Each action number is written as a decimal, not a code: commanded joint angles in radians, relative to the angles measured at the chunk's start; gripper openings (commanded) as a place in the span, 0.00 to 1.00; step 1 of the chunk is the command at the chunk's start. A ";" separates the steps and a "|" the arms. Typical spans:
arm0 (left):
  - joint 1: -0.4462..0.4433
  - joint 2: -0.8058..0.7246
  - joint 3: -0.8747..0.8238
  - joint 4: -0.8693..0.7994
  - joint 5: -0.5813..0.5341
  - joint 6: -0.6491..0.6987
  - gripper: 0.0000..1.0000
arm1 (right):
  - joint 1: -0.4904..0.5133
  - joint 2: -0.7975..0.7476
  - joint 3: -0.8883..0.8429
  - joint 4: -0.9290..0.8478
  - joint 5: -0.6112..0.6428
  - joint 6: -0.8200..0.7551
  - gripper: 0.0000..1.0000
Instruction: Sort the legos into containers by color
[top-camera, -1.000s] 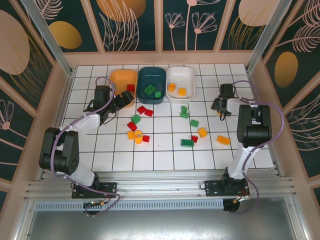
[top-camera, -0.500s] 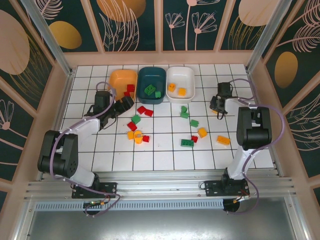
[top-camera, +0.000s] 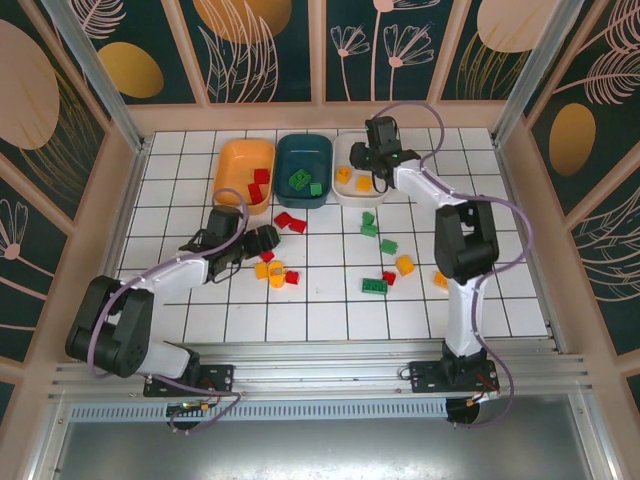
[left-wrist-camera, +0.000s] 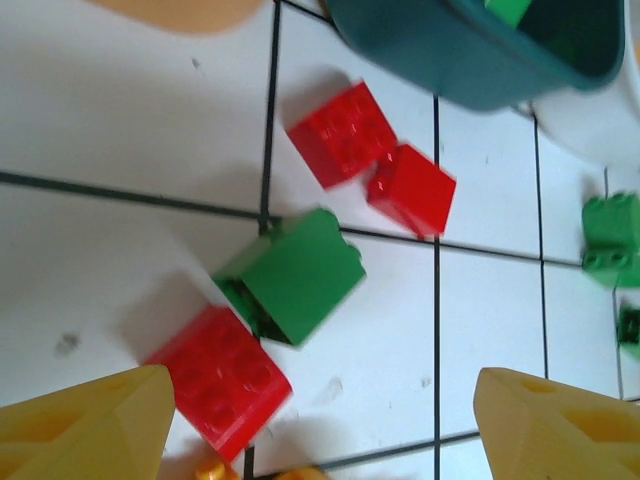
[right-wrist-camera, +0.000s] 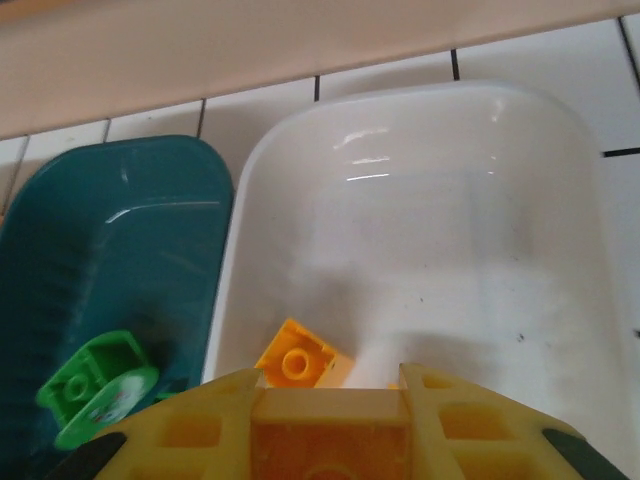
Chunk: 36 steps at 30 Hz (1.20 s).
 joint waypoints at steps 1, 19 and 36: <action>-0.034 -0.056 -0.015 -0.064 -0.055 0.051 0.77 | -0.008 0.096 0.103 -0.115 -0.012 -0.030 0.29; -0.272 0.019 0.204 -0.151 -0.084 0.155 0.78 | 0.010 -0.122 -0.041 -0.074 0.051 -0.008 0.56; -0.499 0.649 0.825 -0.198 -0.227 0.131 0.82 | -0.200 -0.705 -0.856 0.218 0.018 0.147 0.64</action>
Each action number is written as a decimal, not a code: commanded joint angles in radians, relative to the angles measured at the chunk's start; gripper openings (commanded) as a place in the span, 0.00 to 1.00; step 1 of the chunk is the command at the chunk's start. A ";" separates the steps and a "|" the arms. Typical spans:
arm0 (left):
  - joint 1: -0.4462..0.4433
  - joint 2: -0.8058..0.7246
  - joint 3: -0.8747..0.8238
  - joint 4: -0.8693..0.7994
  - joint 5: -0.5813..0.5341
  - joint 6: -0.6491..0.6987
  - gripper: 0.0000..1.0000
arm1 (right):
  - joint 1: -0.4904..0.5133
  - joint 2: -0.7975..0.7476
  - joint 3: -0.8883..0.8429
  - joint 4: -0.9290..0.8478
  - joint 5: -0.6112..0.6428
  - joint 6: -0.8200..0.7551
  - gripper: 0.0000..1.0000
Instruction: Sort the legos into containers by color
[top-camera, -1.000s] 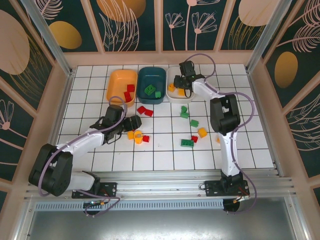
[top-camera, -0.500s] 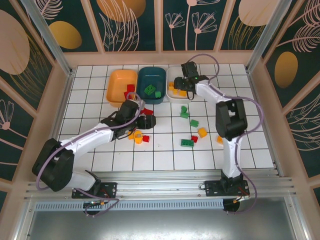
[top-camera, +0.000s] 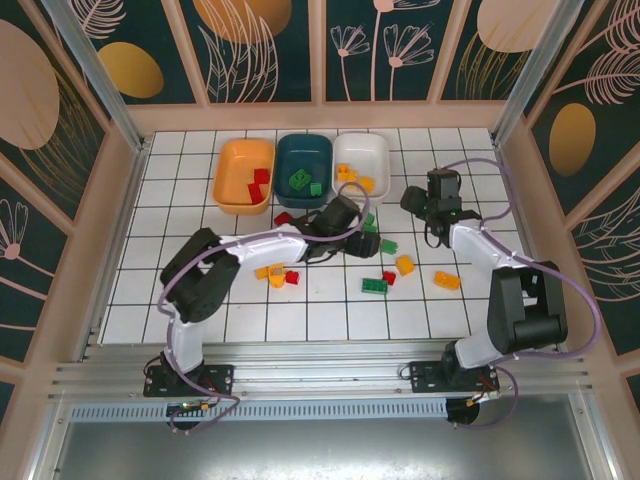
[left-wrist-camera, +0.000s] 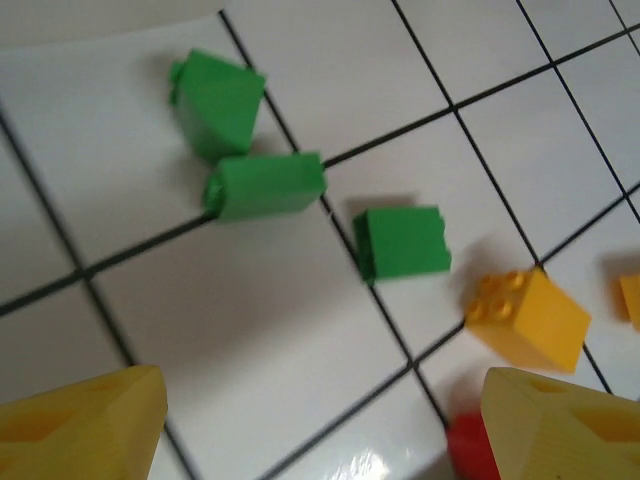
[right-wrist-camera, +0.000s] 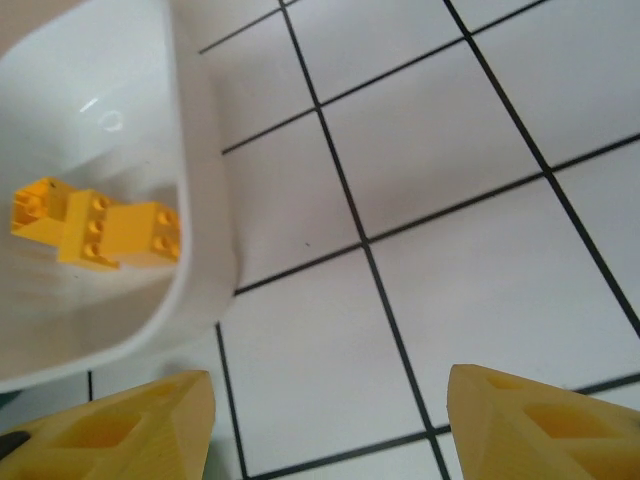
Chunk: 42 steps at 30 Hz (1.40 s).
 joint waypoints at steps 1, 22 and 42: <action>0.006 0.085 0.136 -0.083 -0.109 -0.011 0.82 | -0.009 -0.072 -0.032 0.056 -0.011 0.023 0.65; 0.002 0.412 0.518 -0.295 -0.232 0.002 0.68 | -0.054 -0.157 -0.116 0.096 -0.003 0.002 0.66; 0.003 0.096 0.242 -0.147 -0.156 0.024 0.34 | -0.056 -0.176 -0.136 0.113 -0.018 0.002 0.65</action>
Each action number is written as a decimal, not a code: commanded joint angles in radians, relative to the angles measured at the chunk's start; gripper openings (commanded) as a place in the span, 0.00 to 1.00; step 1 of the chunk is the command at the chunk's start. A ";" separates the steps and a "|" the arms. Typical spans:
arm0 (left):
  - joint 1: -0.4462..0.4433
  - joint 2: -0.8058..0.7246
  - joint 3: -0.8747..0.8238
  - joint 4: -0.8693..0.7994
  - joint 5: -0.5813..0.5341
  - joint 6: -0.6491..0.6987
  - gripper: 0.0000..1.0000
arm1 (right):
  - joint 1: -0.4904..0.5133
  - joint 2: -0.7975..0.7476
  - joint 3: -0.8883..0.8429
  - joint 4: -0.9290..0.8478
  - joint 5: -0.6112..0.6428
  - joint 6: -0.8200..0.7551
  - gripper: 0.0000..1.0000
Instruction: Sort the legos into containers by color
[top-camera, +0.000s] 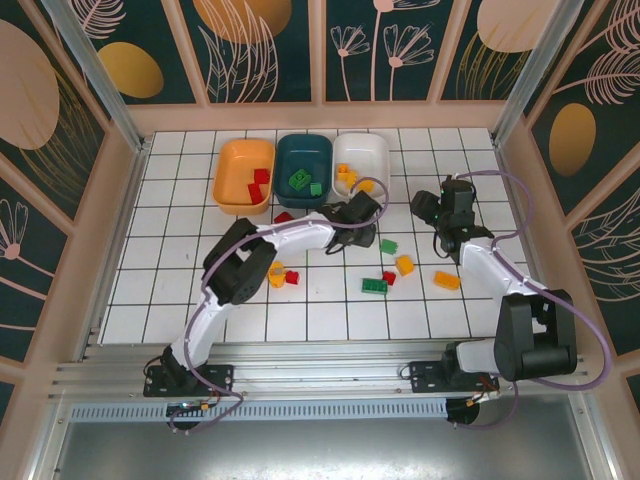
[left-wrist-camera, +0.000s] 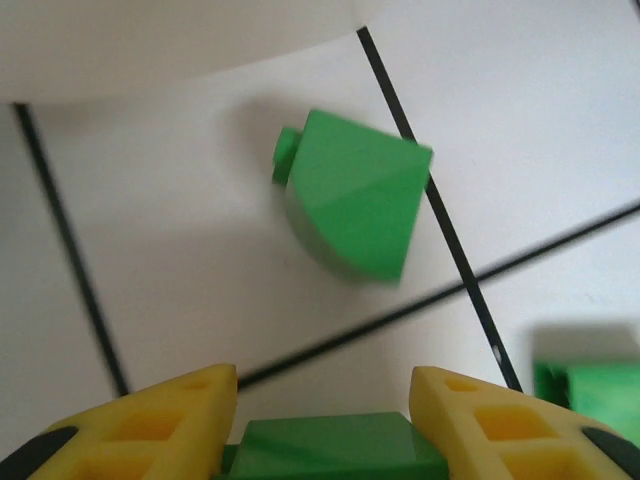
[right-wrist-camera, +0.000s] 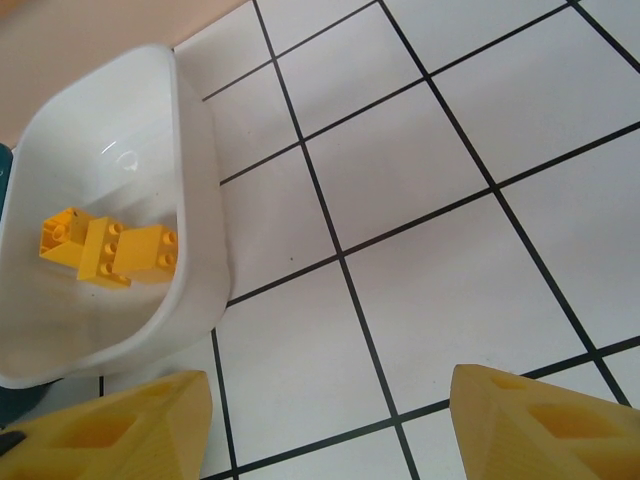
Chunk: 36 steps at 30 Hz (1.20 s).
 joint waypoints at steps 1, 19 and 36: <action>0.001 -0.151 -0.043 0.068 0.031 0.029 0.32 | -0.007 -0.030 -0.016 0.040 -0.008 0.006 0.65; 0.366 0.041 0.291 -0.087 0.055 0.052 0.33 | 0.015 -0.056 -0.045 0.057 -0.087 0.028 0.65; 0.378 -0.101 0.196 -0.049 -0.012 0.056 0.77 | 0.082 -0.052 -0.012 0.033 -0.053 0.000 0.66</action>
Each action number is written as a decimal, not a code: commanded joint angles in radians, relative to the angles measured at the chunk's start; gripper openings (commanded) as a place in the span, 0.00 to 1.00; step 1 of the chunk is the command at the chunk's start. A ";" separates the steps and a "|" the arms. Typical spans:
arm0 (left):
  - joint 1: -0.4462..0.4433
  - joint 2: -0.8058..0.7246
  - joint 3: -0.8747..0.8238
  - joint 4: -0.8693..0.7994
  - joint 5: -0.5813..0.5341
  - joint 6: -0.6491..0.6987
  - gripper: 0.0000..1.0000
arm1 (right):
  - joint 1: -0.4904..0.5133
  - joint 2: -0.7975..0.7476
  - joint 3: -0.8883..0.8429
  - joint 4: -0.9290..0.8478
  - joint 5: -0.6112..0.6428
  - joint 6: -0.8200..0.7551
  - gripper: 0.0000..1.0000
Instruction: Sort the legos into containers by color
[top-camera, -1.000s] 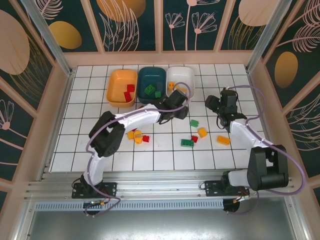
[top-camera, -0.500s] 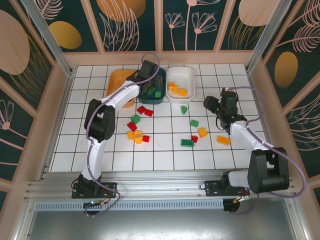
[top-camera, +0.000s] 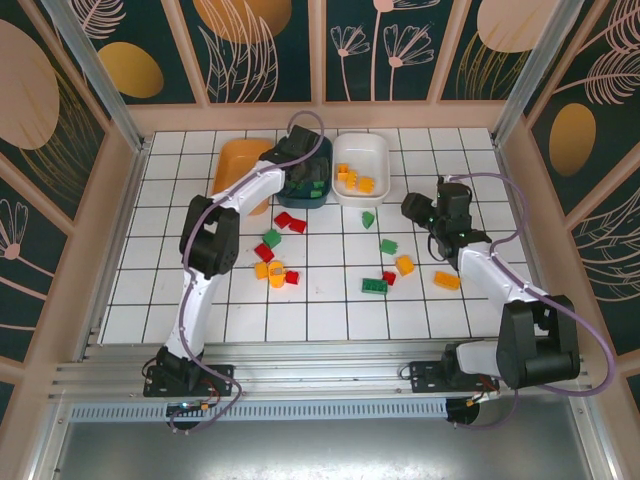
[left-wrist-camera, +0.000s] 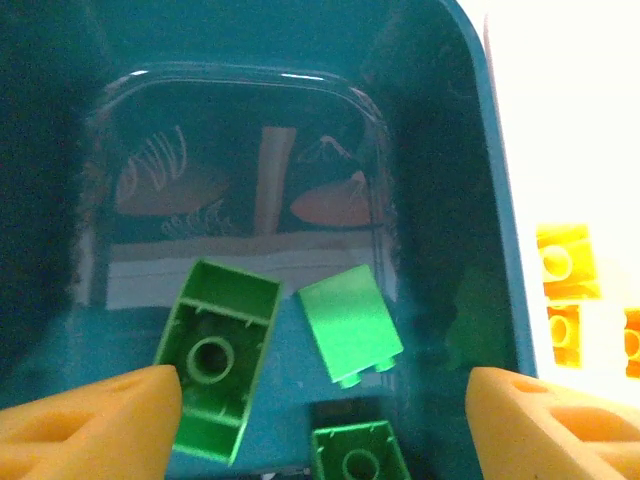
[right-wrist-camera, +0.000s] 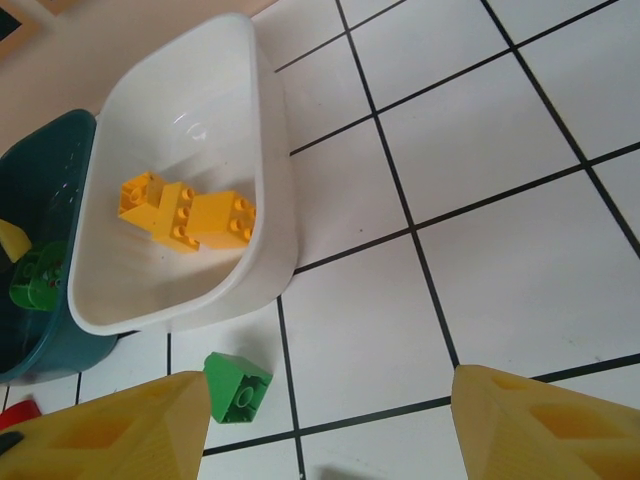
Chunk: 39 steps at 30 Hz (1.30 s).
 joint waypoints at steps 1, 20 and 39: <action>0.000 -0.225 -0.170 0.099 -0.037 -0.014 0.78 | 0.050 -0.016 0.021 0.001 0.036 -0.023 0.66; 0.003 -0.782 -1.134 0.295 0.049 -0.211 0.57 | 0.215 0.074 0.048 0.002 0.077 -0.060 0.65; 0.003 -0.680 -1.133 0.201 -0.020 -0.253 0.56 | 0.226 0.105 0.037 0.008 0.096 -0.065 0.65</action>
